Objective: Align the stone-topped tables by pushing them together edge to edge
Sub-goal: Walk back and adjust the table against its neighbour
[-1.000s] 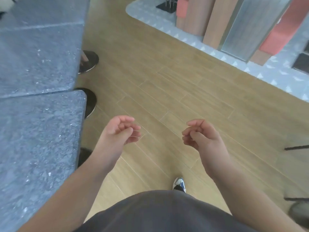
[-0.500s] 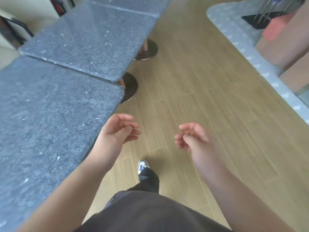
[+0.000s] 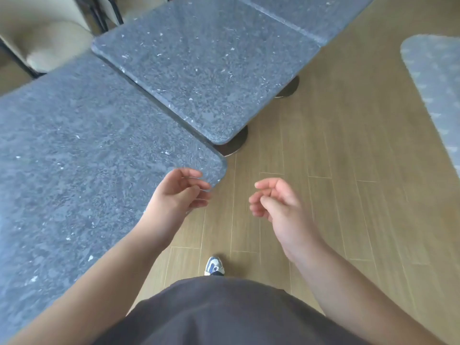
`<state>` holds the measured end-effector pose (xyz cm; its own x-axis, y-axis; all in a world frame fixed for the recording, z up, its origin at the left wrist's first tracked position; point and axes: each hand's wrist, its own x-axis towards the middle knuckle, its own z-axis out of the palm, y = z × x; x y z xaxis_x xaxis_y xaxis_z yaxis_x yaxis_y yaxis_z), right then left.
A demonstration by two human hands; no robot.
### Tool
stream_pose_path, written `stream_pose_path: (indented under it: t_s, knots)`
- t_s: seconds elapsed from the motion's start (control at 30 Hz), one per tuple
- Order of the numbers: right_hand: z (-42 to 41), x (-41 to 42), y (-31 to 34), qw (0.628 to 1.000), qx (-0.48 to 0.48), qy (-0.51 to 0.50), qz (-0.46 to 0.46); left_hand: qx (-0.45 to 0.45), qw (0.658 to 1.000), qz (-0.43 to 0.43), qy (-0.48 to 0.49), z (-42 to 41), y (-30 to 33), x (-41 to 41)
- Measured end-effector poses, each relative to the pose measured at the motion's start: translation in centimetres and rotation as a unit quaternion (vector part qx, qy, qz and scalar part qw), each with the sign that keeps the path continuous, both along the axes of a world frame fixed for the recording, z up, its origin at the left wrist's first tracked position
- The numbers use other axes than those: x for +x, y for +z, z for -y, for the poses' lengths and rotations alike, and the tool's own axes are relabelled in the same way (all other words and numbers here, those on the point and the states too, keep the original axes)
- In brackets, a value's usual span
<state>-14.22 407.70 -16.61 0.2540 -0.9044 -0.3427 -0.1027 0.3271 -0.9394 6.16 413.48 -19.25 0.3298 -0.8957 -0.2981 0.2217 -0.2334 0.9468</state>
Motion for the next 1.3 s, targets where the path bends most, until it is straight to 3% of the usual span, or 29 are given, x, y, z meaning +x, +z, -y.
stream_pose_path:
  t_s: [0.33, 0.53, 0.7, 0.93, 1.23, 1.3]
  knots:
    - [11.1, 1.0, -4.3, 0.989, 0.035, 0.141, -0.036, 0.059, 0.988, 0.029, 0.139, 5.6, -1.8, 0.2]
    - [18.4, 0.1, -4.3, 0.959, 0.049, 0.278, -0.021, 0.081, 0.964, 0.018, 0.252, 9.2, -2.0, -4.0]
    - [23.0, 1.0, -5.2, 0.939, 0.077, 0.336, -0.019, 0.092, 0.937, -0.006, 0.336, 10.6, -2.8, -6.3]
    - [23.0, 3.4, -10.8, 0.9, 0.165, 0.39, -0.102, 0.147, 0.885, -0.105, 0.429, 8.6, -6.7, -7.7]
    - [22.5, 8.5, -17.9, 0.869, 0.214, 0.38, -0.235, 0.196, 0.805, -0.297, 0.474, 7.6, -15.1, -5.8]
    - [22.5, 9.2, -19.1, 0.86, 0.232, 0.368, -0.264, 0.196, 0.775, -0.368, 0.475, 7.8, -16.7, -5.7]
